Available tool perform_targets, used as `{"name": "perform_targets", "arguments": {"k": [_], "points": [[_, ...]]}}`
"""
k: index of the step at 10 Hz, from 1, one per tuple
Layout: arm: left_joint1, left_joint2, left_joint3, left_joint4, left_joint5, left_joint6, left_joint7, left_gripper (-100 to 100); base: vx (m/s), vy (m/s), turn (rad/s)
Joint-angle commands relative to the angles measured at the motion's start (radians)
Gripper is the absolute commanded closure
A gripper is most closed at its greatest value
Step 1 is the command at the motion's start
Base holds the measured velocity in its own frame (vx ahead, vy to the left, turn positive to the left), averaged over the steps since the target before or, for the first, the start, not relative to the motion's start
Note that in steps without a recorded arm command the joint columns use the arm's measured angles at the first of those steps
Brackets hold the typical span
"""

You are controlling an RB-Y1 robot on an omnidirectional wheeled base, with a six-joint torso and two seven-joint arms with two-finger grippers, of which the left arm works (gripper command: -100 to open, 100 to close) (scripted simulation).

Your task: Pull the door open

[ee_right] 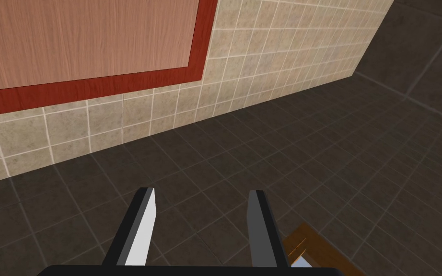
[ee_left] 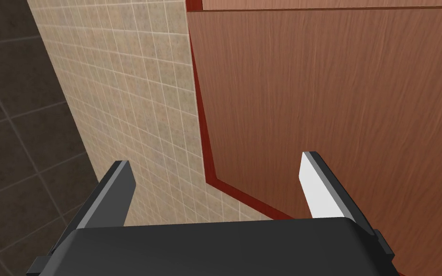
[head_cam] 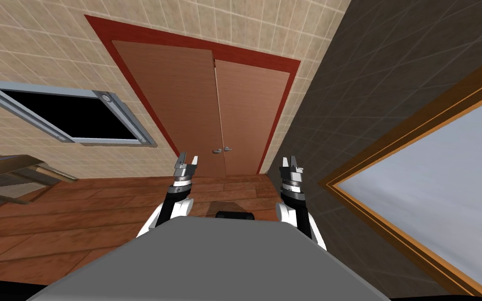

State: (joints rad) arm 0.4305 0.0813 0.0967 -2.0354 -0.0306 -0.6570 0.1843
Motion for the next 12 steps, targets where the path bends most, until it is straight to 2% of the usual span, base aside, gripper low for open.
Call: {"name": "perform_targets", "arguments": {"k": [1, 12], "points": [[-0.008, 0.007, 0.005, 0.039, 0.003, -0.005, 0.003, -100, 0.120, -0.008, -0.032], [-0.061, 0.046, 0.033, 0.328, 0.023, -0.049, 0.014, -100, 0.097, 0.009, -0.038]]}}
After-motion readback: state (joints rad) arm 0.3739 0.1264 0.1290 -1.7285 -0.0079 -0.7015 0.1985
